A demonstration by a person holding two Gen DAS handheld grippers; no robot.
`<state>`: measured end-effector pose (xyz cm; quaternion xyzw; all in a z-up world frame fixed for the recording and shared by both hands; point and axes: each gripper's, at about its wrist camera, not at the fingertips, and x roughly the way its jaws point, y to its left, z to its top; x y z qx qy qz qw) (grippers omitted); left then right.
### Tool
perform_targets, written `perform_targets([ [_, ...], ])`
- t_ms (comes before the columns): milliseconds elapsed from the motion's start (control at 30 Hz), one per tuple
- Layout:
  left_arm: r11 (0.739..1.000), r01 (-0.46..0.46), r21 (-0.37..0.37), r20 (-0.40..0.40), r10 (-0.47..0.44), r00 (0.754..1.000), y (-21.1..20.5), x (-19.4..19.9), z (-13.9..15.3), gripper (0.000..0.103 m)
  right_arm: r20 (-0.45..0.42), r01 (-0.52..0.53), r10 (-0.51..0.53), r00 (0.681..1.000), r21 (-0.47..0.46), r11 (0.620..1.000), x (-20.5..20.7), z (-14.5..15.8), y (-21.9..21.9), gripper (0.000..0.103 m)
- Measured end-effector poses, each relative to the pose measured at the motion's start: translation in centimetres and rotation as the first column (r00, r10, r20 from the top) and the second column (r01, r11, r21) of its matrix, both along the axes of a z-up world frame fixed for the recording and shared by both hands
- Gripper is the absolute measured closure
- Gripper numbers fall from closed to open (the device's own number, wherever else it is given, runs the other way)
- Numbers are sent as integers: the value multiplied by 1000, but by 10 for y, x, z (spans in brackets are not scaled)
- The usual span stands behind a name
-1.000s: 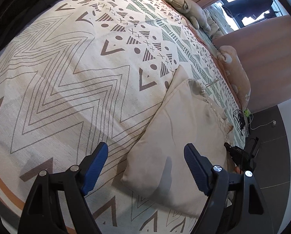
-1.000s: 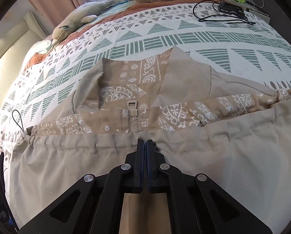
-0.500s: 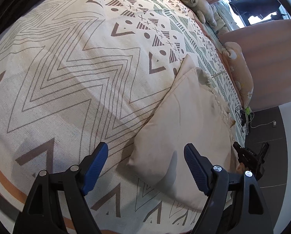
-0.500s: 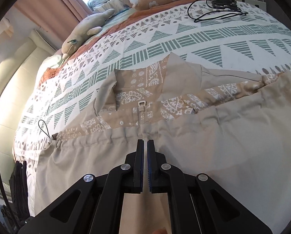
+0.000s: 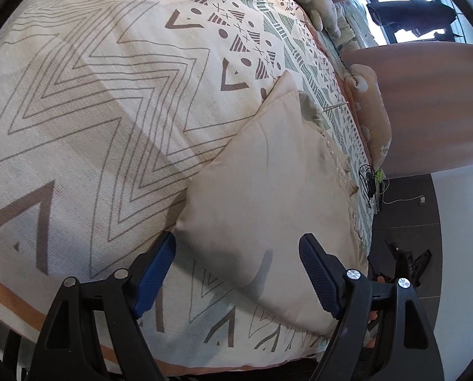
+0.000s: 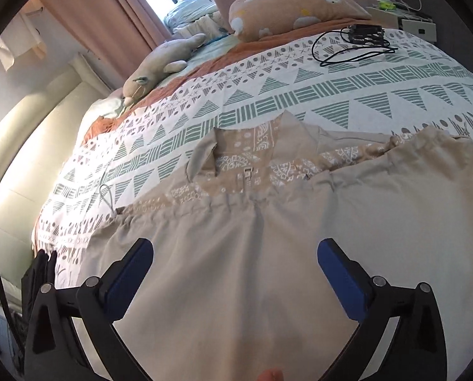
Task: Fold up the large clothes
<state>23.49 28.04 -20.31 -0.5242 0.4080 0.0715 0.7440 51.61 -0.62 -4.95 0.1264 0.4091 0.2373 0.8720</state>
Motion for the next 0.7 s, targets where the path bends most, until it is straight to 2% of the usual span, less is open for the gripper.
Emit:
perform_targets([
  [100,999,11,-44,28,-10,1000,-6,7,-3,22,-6,-8,8,1000,23,1000,-13,5,-11,0],
  [200,1000,5,-9,20,-4,1000,-10,16,-2,22,15,-16,16,1000,10,1000,-27,14,-16,0],
  [300,1000,-12,-21,28,13,1000,-10,24,-5,22,36,-46,46,998,-13,999,-50,15,-21,0],
  [400,999,-35,-31,47,37,998,-9,26,-7,22,43,-88,87,995,6,996,-74,15,-25,2],
  [433,999,-40,-29,50,41,998,-9,27,-6,24,45,-99,98,994,10,995,-80,15,-28,6],
  [500,999,-50,-10,49,51,997,-10,27,-3,34,49,-120,120,992,4,993,-93,13,-31,15],
  [567,999,-53,-5,84,53,995,-12,24,4,46,44,-139,139,989,-6,990,-103,9,-35,31],
  [600,999,-52,-9,116,53,992,-13,22,9,47,37,-146,146,989,-7,989,-107,6,-38,34],
  [667,999,-48,-15,178,50,983,-14,18,18,48,8,-155,155,988,7,988,-113,-3,-42,49],
  [700,999,-44,-16,201,46,979,-15,17,22,48,-10,-157,157,987,18,987,-115,-8,-44,52],
])
